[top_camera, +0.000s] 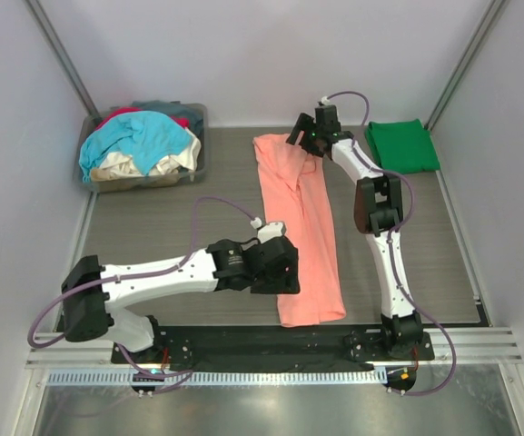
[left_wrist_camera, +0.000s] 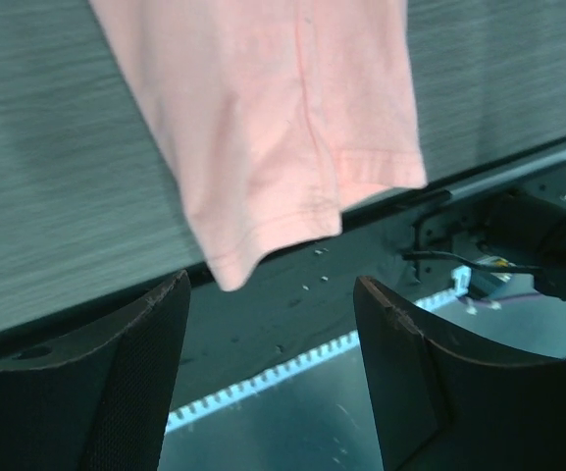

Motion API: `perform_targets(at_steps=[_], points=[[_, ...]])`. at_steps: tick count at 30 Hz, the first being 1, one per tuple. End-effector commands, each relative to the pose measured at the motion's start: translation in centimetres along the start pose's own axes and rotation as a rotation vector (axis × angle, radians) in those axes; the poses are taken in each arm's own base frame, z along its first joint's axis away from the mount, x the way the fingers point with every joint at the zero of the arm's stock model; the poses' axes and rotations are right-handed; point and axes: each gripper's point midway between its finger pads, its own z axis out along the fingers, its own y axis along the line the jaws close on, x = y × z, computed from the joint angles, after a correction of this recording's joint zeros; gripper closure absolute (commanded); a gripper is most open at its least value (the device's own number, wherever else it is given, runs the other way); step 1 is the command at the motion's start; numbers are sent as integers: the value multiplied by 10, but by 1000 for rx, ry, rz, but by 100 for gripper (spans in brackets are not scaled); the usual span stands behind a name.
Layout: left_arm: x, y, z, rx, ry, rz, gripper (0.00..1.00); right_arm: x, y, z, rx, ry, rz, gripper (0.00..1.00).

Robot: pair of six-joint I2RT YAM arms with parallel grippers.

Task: Fold and stack the t-shirts
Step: Fold the tshirt

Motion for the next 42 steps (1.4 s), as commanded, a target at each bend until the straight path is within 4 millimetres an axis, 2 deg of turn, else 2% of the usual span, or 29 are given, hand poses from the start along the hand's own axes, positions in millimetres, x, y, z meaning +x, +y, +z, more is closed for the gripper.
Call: perform_targets(at_steps=[1,2,3,7,8,9,10,11,12,13,14,15,16,17,18,20,21,23,25,27,29,31,32,33,35,36,38,39,42], points=[[-5,44,3,-146,-81,107,31,-44,48,-64,-85,-28,-65,16],[-3,46,5,-146,-81,121,31,-52,53,-75,-97,-41,-74,13],[-3,43,9,-121,-83,125,31,-67,62,-99,-112,-70,-77,12],[20,49,38,-98,-23,138,31,-96,59,-166,-100,-132,-53,10],[25,51,46,-100,-9,140,30,-97,58,-179,-95,-138,-52,9],[30,48,53,-79,4,133,29,-78,42,-182,-54,-101,-42,8],[37,52,59,-83,22,136,29,-89,54,-217,-74,-147,-53,7],[43,54,68,-90,36,141,29,-83,52,-228,-63,-141,-52,5],[44,48,71,-64,28,136,29,-57,35,-233,-18,-85,-37,4],[49,44,73,-52,33,146,29,-57,37,-259,-17,-109,-34,4],[51,41,74,-42,32,150,28,-45,30,-270,9,-93,-23,4],[51,35,76,-24,25,153,28,-9,4,-270,76,-20,1,4],[55,31,76,-15,33,152,28,-5,3,-293,80,-46,14,4],[57,29,78,-10,37,149,29,11,-4,-297,89,-22,24,4],[61,31,82,-23,47,147,32,45,-23,-295,126,44,43,4],[71,33,86,-34,64,135,35,62,-24,-311,102,60,54,4],[76,37,90,-49,71,135,43,83,-33,-314,111,99,63,4],[78,41,93,-63,74,115,54,99,-36,-323,105,125,72,4],[76,45,92,-80,57,107,80,117,-40,-337,114,139,81,4],[67,61,86,-155,11,69,94,136,-46,-349,136,164,100,4],[57,78,77,-199,-33,29,100,156,-44,-355,146,200,129,4],[53,104,72,-260,-66,-24,100,182,-50,-362,189,240,122,5],[48,108,63,-254,-87,-53,100,199,-43,-365,188,269,117,4],[47,115,61,-262,-100,-79,100,222,-52,-369,220,311,112,5],[47,129,56,-268,-109,-119,99,246,-47,-379,207,325,137,7],[49,132,54,-267,-109,-130,96,266,-57,-382,224,356,146,9],[57,142,54,-269,-96,-165,85,276,-55,-390,193,323,175,15],[59,141,58,-247,-95,-179,74,295,-56,-392,182,351,199,17],[68,141,63,-222,-63,-191,56,324,-49,-401,128,393,209,24]])
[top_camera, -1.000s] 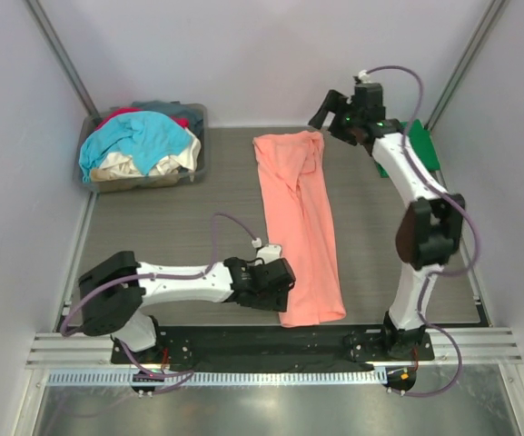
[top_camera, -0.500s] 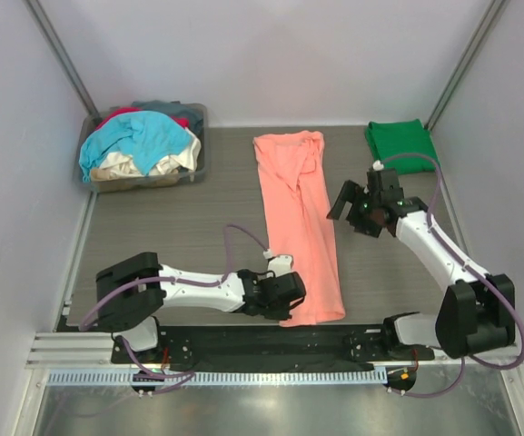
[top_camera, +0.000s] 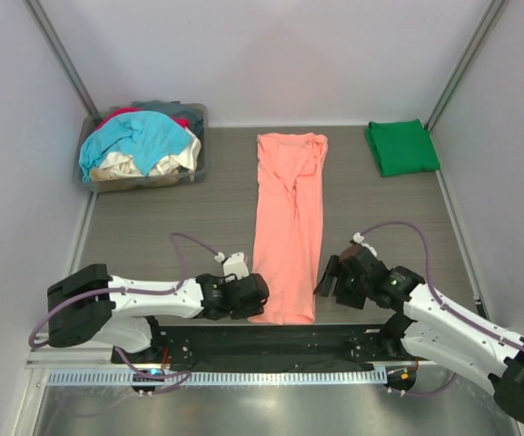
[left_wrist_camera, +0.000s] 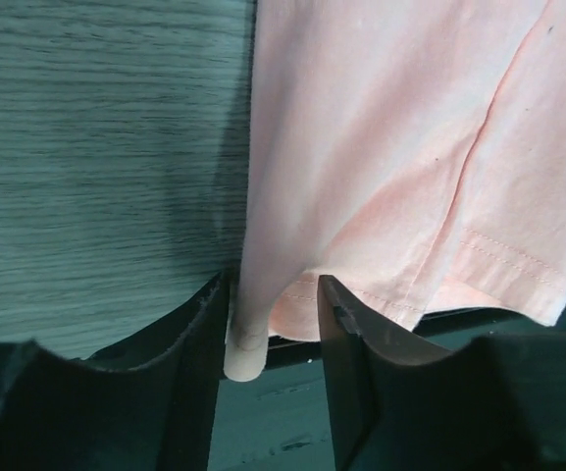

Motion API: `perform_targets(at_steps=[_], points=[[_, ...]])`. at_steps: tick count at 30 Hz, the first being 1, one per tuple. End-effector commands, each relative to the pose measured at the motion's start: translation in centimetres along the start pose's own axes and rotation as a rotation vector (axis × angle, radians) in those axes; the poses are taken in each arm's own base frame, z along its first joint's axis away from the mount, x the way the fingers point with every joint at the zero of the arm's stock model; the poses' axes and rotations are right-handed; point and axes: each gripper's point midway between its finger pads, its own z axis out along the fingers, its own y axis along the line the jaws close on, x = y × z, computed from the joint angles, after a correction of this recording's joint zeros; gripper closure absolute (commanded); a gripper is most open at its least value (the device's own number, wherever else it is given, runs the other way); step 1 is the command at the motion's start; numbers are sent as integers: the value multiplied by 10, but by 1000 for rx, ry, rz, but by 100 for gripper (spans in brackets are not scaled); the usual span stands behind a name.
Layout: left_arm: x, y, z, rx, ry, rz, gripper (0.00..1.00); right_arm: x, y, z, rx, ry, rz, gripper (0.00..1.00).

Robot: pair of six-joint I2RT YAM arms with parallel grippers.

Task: Fold and stack the t-shirts
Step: Fold the tshirt

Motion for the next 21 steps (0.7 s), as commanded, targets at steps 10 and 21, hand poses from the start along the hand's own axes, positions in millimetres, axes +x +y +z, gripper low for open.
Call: perform_targets(at_steps=[10,21], points=[[10,16,8,-32,19,-19,55,68,12,16,-92,52,44,45],[10,13,9,-22,15,1,71,63,1,27,-54,-21,6,95]])
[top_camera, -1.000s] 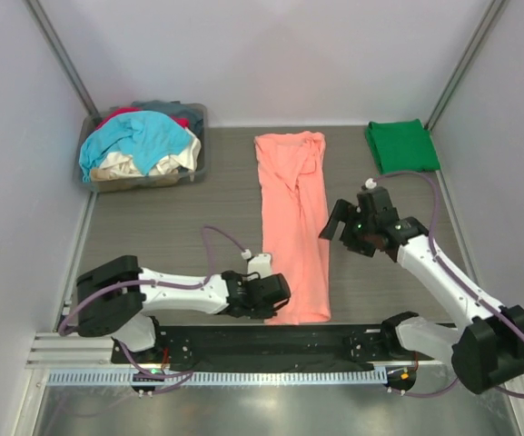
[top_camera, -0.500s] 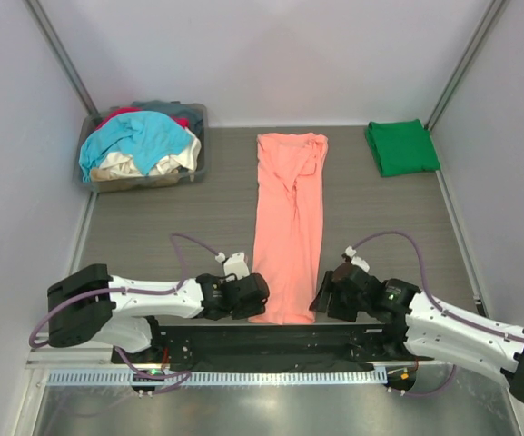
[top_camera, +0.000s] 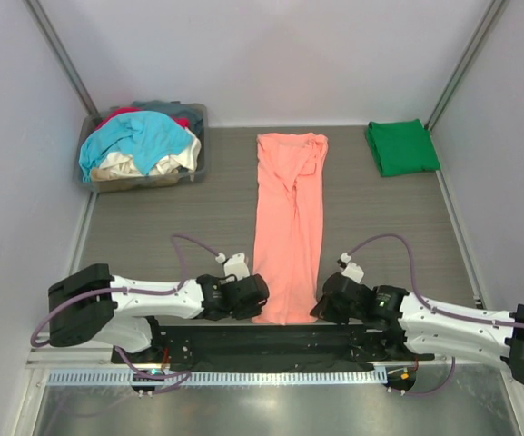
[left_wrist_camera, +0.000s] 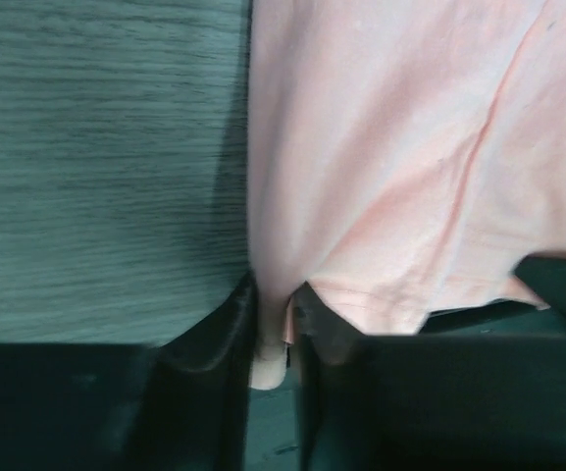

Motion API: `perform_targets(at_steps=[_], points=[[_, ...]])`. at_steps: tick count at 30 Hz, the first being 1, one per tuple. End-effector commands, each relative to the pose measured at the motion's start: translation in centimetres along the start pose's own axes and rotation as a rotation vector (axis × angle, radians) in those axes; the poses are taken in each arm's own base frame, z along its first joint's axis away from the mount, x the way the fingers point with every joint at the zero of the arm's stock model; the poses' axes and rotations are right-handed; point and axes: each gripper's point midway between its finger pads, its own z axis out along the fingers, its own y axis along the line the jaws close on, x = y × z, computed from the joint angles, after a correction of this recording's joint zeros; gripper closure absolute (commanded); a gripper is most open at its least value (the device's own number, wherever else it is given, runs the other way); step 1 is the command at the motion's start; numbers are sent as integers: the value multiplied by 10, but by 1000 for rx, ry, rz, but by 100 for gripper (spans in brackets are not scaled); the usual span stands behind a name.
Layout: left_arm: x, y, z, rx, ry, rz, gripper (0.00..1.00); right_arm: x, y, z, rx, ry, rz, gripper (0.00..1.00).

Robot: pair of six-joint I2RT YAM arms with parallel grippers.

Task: Fold and stack the t-shirts
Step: Fold the tshirt

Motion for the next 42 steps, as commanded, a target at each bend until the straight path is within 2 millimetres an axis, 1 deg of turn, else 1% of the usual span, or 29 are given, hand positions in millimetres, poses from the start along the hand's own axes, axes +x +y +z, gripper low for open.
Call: perform_targets(at_steps=[1,4,7,11,14,15,16,17,18,19,21,22,24,25,26,27,28,30,31,32,33,34,35,36,38,39,40,41,42], points=[[7,20,7,-63,10,35,84,-12,-7,-2,24,-74,7,99],[9,14,6,-54,11,57,99,-14,-23,-15,106,-74,-12,99],[16,3,-1,-19,4,63,100,-15,-32,-30,151,-69,-27,99],[21,-12,-12,15,11,76,100,-12,-24,-38,110,-46,-19,99],[14,-22,-27,18,2,83,100,-24,-10,-51,94,-84,-27,99],[8,-33,-35,38,-12,79,100,-30,-4,-55,86,-104,-30,99],[-2,-30,-41,18,-46,93,100,-40,12,-64,57,-136,-40,99],[-11,-43,-50,37,-63,98,100,-49,18,-68,56,-177,-48,99],[-18,-39,-55,9,-74,116,100,-55,21,-69,76,-197,-65,99],[-30,-40,-56,-7,-92,107,100,-65,36,-79,59,-227,-77,99],[-48,-48,-65,-3,-108,124,100,-81,46,-81,94,-282,-110,99],[-62,-48,-64,-12,-122,108,100,-95,60,-90,82,-314,-124,99],[-78,-55,-68,4,-130,123,100,-115,76,-95,103,-346,-136,99],[-91,-53,-66,-10,-138,107,100,-124,78,-95,124,-356,-151,99],[-100,-59,-69,-1,-140,130,100,-142,73,-97,162,-380,-157,99],[-108,-59,-68,-7,-143,133,100,-154,83,-101,143,-393,-165,99],[-123,-57,-66,-20,-154,116,100,-163,81,-95,175,-391,-172,99],[-140,-62,-63,-28,-158,130,100,-188,76,-93,216,-407,-191,99],[-154,-57,-58,-40,-151,136,100,-199,85,-95,197,-420,-194,99],[-162,-61,-53,-41,-147,137,100,-205,84,-86,225,-406,-203,99],[-169,-63,-49,-42,-145,135,100,-220,87,-88,224,-428,-207,99],[-180,-60,-44,-44,-137,141,100,-226,90,-86,219,-426,-213,99],[-190,-67,-44,-33,-145,142,100,-230,89,-75,238,-408,-219,99],[-193,-66,-32,-53,-128,152,100,-244,90,-75,236,-426,-216,99],[-210,-70,-25,-51,-120,153,100,-253,89,-60,248,-400,-220,99],[-211,-69,-13,-66,-100,154,100,-260,93,-58,240,-402,-230,99],[-219,-65,-8,-76,-97,143,100,-270,89,-56,251,-407,-215,99],[-225,-70,-7,-62,-97,145,100,-274,89,-53,246,-399,-215,99],[-228,-69,3,-71,-85,142,100,-281,88,-45,256,-392,-212,99]])
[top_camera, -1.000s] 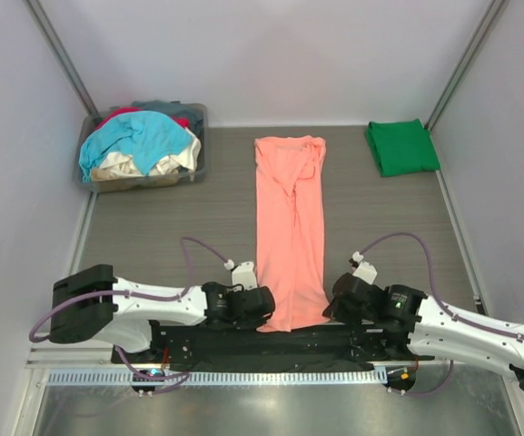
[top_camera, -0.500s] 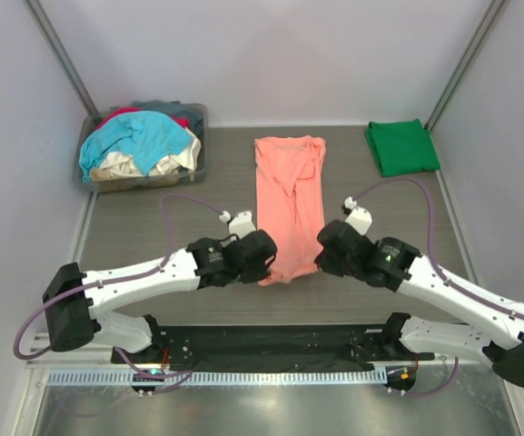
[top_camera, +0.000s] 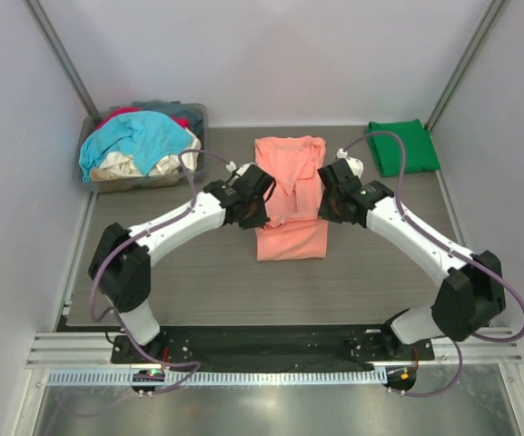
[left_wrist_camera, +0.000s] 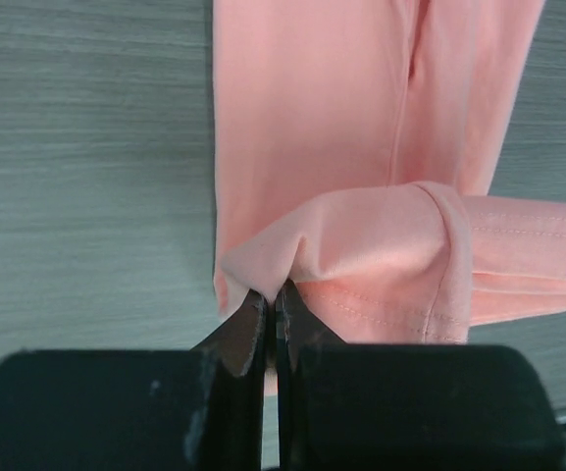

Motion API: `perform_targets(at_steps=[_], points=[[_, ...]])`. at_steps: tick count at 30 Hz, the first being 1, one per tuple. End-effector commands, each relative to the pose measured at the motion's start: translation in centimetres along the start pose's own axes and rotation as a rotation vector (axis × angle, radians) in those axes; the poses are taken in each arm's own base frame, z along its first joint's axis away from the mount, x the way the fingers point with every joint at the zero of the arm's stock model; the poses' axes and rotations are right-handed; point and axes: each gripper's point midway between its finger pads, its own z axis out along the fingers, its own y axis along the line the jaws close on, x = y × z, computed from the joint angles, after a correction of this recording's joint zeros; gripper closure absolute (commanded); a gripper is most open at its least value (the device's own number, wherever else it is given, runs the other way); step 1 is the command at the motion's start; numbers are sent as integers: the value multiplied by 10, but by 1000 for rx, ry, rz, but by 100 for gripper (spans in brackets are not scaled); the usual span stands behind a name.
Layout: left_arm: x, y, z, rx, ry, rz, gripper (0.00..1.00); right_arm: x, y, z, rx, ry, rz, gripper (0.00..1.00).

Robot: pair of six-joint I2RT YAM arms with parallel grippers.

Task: Fold and stack the t-shirts
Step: Fold the tshirt

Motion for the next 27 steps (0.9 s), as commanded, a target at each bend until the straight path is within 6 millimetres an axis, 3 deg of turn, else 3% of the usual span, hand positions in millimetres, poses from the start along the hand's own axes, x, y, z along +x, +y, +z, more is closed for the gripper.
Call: perform_targets(at_steps=[1,14,19,23,27], points=[[-18,4,12,9,26,41,100,-38,7,9,-37,-64,-35,99],[-54,12,83,14,121,13,100,-62,9,87,-19,17,-39,99],[-67,13,98,15,117,16,100,-71,7,103,-13,24,-31,99],[-66,12,108,25,151,12,99,-69,4,121,4,51,-36,99],[-72,17,118,16,162,-5,88,-69,1,139,15,73,-31,99]])
